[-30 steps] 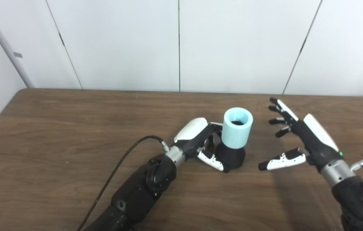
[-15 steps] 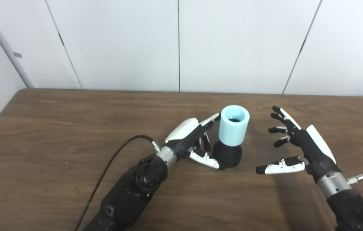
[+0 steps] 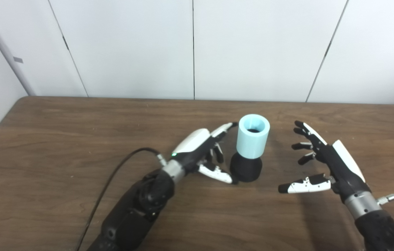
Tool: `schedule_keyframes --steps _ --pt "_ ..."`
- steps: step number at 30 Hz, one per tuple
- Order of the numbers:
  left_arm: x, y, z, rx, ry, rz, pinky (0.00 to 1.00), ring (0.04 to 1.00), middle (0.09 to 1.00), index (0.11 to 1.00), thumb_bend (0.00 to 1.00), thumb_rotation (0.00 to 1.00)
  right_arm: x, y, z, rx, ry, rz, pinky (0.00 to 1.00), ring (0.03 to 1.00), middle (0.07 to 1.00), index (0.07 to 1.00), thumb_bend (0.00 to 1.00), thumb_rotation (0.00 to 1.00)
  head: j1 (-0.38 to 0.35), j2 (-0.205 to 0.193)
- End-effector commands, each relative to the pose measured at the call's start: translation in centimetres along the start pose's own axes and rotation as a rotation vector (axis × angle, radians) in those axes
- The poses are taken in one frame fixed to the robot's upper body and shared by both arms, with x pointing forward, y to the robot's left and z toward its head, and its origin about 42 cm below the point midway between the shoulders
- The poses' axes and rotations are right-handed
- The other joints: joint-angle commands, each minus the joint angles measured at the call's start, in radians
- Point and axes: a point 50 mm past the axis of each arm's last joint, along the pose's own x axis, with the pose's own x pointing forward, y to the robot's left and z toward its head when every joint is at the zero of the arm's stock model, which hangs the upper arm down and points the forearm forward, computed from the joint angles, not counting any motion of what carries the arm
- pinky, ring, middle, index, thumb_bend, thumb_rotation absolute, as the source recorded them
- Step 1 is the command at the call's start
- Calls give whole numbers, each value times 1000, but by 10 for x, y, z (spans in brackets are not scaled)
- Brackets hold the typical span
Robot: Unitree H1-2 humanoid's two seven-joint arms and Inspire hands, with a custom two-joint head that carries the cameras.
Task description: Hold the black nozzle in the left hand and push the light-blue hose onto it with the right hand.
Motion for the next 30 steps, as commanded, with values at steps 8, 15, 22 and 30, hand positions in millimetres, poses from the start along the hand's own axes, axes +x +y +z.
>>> schedule_keyframes --steps 8,15,22,30 --pt "-39 30 -7 -273 -8 324 437 580 642 649 653 2 -3 0 8 85 -103 -176 533 702 781 808 722 0 -9 -3" --pt "-58 54 -7 -459 -37 350 460 605 649 655 712 0 -1 6 4 263 -58 -246 526 678 763 793 692 13 -17 -14" --pt "-72 71 -30 -498 -17 342 537 660 692 696 762 35 -2 7 2 281 -60 -263 535 690 789 815 715 80 -45 -23" --pt "-70 70 -40 -552 -38 356 583 677 709 717 767 32 -3 4 -1 257 -49 -285 560 701 795 817 724 87 -96 -33"
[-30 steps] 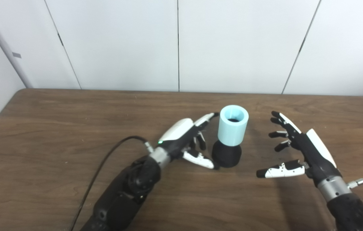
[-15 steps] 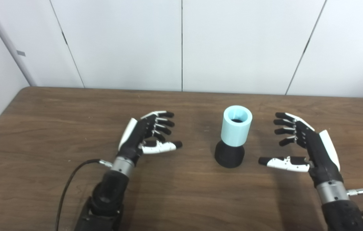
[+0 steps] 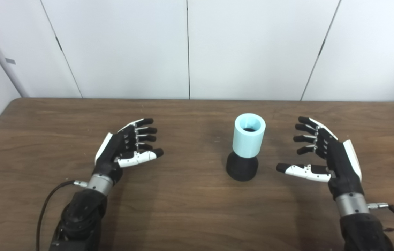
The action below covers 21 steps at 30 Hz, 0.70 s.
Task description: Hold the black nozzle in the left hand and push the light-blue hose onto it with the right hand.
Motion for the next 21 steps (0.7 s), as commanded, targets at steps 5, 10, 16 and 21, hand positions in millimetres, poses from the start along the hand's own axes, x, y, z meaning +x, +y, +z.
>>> schedule_keyframes --steps 5,10,16,21 --pt "10 -2 15 52 -101 -24 563 677 711 722 770 36 2 -3 9 -11 -63 -36 560 702 796 825 723 78 -18 -2" --pt "9 -3 14 76 -100 -23 579 677 713 728 771 48 2 -4 7 -25 -63 -38 558 703 797 828 722 82 -18 -3" --pt "9 -2 14 77 -103 -15 583 679 715 728 771 49 0 -4 9 -27 -67 -37 559 704 798 828 722 84 -17 -3" --pt "8 -3 12 70 -101 -11 584 681 715 730 772 50 0 -4 8 -28 -68 -36 557 703 797 827 725 94 -22 -9"
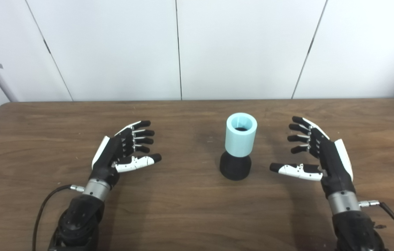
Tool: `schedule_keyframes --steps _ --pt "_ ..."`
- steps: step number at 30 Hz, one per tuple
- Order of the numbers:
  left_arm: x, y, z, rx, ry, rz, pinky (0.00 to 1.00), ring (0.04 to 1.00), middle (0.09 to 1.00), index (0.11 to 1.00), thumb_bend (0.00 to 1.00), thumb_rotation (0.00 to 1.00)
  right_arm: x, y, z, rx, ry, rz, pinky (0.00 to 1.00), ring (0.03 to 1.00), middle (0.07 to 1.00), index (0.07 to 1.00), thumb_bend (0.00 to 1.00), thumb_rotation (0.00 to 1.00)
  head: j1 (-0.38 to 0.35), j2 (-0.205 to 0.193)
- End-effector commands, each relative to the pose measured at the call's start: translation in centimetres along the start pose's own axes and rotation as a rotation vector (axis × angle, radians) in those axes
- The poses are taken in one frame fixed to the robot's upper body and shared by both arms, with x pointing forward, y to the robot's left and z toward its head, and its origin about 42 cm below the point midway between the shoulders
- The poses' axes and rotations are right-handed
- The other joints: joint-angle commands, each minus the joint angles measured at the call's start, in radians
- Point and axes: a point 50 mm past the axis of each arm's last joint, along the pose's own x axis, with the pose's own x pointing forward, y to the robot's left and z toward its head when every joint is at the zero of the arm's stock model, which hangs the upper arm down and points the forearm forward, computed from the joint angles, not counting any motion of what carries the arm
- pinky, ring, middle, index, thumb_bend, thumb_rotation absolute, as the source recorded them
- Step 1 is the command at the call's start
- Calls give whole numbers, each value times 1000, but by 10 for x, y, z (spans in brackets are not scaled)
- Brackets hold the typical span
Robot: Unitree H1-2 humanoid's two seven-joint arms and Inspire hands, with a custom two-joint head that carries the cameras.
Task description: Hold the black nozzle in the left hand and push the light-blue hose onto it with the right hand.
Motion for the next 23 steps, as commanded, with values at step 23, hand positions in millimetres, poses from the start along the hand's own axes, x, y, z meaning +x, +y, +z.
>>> schedule_keyframes --steps 23 --pt "7 2 12 -8 -76 18 581 682 716 731 774 60 3 -5 13 2 -91 -7 556 703 798 829 723 89 2 -3"
